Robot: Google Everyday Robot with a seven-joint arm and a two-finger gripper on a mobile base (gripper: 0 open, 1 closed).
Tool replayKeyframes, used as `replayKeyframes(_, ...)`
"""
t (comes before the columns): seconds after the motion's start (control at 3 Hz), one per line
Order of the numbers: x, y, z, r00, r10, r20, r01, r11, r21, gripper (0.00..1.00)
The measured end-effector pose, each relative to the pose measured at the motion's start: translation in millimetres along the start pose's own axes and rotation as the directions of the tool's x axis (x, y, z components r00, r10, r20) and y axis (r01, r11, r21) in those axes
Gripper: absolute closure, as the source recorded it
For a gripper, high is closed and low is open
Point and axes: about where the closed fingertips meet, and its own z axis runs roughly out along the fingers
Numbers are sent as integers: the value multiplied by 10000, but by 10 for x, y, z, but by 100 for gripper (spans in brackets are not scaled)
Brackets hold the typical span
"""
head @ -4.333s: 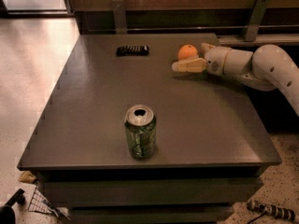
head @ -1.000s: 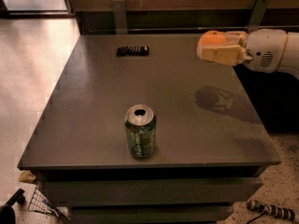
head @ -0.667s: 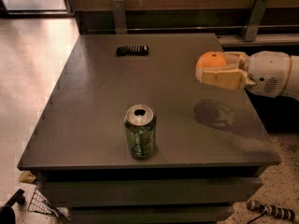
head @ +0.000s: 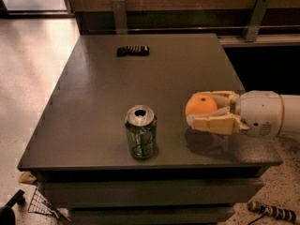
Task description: Move orange near green can
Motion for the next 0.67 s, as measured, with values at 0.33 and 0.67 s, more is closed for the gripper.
replayKeyframes(0.33, 442, 266, 200, 9971, 138, -746, -161, 9994, -306, 100)
replayKeyframes(0.67, 613, 321, 278, 9946, 219, -1016, -260, 9989, -391, 100)
